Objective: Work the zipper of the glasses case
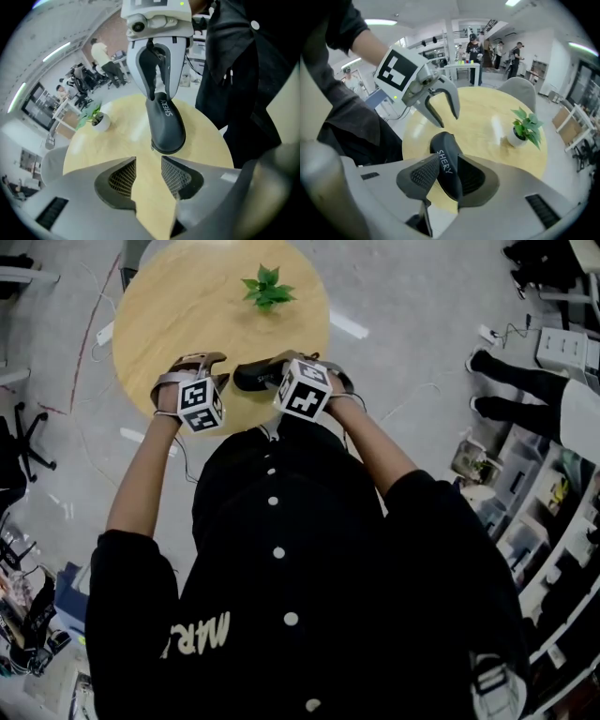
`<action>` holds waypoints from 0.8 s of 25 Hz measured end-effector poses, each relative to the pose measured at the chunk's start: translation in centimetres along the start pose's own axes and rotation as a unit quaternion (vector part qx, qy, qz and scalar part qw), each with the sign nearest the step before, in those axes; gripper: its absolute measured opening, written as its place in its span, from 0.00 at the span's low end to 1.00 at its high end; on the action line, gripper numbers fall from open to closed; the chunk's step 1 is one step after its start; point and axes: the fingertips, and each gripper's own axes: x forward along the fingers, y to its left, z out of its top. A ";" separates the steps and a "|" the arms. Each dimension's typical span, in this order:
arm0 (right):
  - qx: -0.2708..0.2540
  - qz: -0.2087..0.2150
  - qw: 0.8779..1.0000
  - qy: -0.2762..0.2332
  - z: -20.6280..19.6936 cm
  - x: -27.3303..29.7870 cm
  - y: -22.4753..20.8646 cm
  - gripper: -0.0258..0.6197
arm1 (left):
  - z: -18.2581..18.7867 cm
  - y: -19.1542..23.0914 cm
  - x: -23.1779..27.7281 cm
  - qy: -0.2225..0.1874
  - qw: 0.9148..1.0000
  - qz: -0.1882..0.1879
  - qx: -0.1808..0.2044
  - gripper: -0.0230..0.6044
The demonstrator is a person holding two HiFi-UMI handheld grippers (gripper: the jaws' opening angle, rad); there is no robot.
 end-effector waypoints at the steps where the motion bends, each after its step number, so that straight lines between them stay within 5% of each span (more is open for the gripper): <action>1: 0.015 -0.005 1.000 -0.014 0.0 -0.6 -0.4 0.23 | 0.1 0.1 -0.5 -0.008 1.000 0.007 -0.021 0.30; 5: 0.047 -0.029 0.996 -0.071 0.5 -3.1 -1.4 0.23 | 0.9 1.1 -3.1 -0.062 0.989 0.047 -0.122 0.28; 7: 0.066 -0.042 0.991 -0.113 1.3 -5.0 -1.9 0.22 | 1.5 2.5 -5.1 -0.092 0.978 0.091 -0.162 0.24; 9: 0.086 -0.052 0.982 -0.160 2.3 -7.2 -2.5 0.16 | 2.5 3.6 -7.5 -0.119 0.967 0.141 -0.175 0.09; 13: 0.124 -0.073 0.958 -0.248 4.1 -12.4 -3.6 0.07 | 4.8 5.2 -12.3 -0.176 0.939 0.202 -0.216 0.04; 15: 0.136 -0.099 0.944 -0.284 4.8 -15.1 -4.7 0.05 | 5.4 6.4 -14.7 -0.213 0.914 0.215 -0.269 0.04; 20: 0.155 -0.169 0.901 -0.369 6.2 -21.7 -6.7 0.04 | 6.7 9.5 -22.4 -0.338 0.825 0.227 -0.393 0.04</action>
